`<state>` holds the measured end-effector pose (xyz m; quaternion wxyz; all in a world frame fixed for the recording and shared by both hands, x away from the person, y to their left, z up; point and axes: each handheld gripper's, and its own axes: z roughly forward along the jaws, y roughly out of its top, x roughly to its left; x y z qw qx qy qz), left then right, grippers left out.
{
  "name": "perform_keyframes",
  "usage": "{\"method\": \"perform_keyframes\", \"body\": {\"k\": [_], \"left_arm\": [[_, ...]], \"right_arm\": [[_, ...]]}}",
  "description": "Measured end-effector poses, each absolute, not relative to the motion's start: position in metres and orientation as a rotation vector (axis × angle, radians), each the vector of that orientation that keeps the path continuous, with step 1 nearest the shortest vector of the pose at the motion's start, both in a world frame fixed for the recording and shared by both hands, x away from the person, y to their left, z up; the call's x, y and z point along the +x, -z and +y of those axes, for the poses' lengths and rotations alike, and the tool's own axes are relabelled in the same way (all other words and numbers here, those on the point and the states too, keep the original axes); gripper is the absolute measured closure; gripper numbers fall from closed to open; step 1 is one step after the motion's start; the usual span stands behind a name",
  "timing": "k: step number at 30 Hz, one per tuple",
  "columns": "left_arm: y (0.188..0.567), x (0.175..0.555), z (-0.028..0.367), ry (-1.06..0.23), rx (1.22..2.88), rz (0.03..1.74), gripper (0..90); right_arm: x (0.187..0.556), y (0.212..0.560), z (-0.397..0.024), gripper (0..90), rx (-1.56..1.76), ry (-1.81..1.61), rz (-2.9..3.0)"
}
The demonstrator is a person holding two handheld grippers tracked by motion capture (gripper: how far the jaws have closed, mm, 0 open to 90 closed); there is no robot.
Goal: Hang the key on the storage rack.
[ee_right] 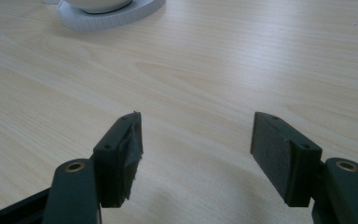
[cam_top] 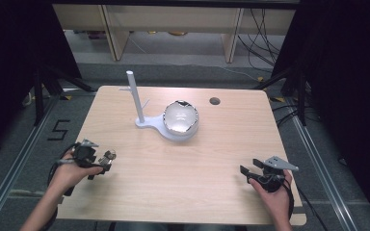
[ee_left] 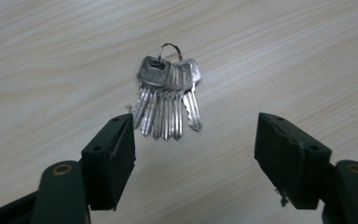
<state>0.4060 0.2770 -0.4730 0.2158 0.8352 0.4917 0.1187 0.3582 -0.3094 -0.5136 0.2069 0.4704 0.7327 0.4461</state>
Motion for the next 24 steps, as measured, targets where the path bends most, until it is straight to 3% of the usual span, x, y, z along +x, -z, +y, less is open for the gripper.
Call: {"method": "perform_keyframes", "body": {"k": [1, 9, 24], "left_arm": [[0.471, 0.419, 0.274, -0.233, 2.414, 1.373, 25.8], [0.474, 0.456, 0.258, -0.129, 2.526, 1.408, 27.6], [0.486, 0.473, 0.255, -0.086, 2.631, 1.422, 35.1]], "right_arm": [[0.356, 0.514, -0.306, 34.9, 1.368, -1.267, 2.029], [0.358, 0.513, -0.307, 34.7, 1.347, -1.239, 2.059], [0.36, 0.514, -0.307, 34.8, 1.329, -1.235, 2.079]]}}
